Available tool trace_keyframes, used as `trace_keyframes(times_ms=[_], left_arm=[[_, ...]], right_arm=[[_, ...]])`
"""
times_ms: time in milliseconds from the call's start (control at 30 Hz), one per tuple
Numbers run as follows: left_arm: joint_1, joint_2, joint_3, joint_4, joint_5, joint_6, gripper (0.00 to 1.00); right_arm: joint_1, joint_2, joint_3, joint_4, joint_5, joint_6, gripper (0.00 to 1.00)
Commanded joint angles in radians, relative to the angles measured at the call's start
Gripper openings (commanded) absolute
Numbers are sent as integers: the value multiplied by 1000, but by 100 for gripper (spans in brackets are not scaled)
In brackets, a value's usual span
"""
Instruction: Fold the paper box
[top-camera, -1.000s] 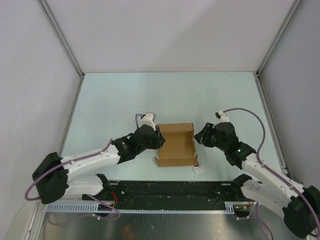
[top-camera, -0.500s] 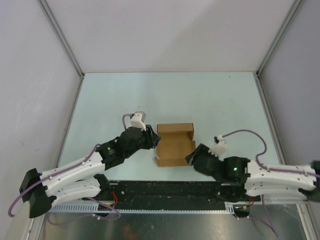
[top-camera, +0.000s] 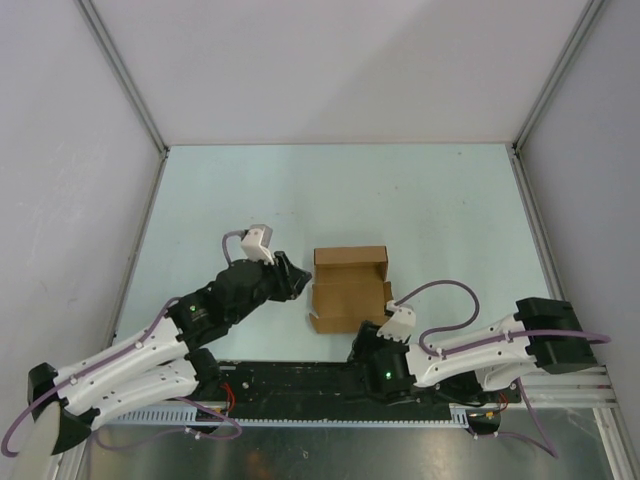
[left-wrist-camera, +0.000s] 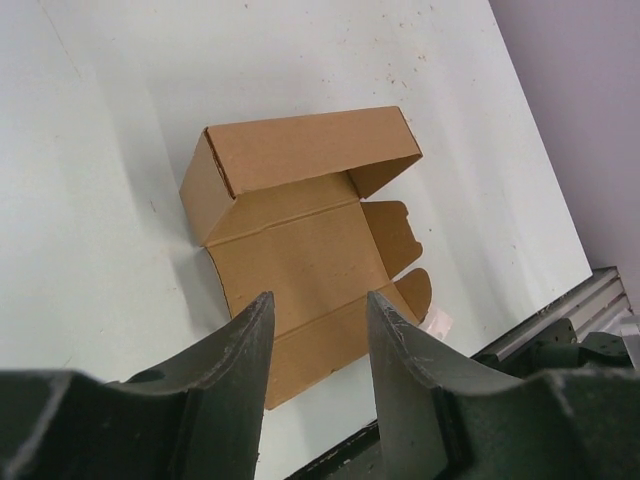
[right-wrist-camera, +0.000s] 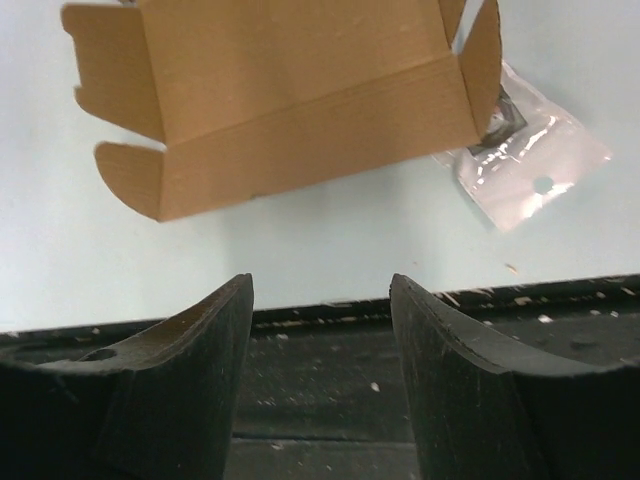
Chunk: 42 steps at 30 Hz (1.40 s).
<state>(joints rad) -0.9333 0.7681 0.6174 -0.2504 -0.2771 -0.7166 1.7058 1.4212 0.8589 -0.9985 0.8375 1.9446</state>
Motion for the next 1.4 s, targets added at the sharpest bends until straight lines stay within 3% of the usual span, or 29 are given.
trace_keyframes(times_ms=[0, 167, 500, 900, 1367], left_arm=[[5, -36, 18, -38, -5, 0, 47], [4, -43, 18, -44, -10, 6, 47], [4, -62, 22, -67, -8, 25, 47], [4, -50, 19, -73, -20, 34, 47], [11, -44, 13, -81, -30, 52, 47]], right_arm=[[-31, -17, -38, 125, 142, 746, 63], [-70, -53, -151, 323, 104, 752, 66], [-135, 2, -205, 547, 52, 761, 66], [-179, 24, -235, 541, -17, 764, 64], [-276, 59, -276, 589, -28, 761, 51]])
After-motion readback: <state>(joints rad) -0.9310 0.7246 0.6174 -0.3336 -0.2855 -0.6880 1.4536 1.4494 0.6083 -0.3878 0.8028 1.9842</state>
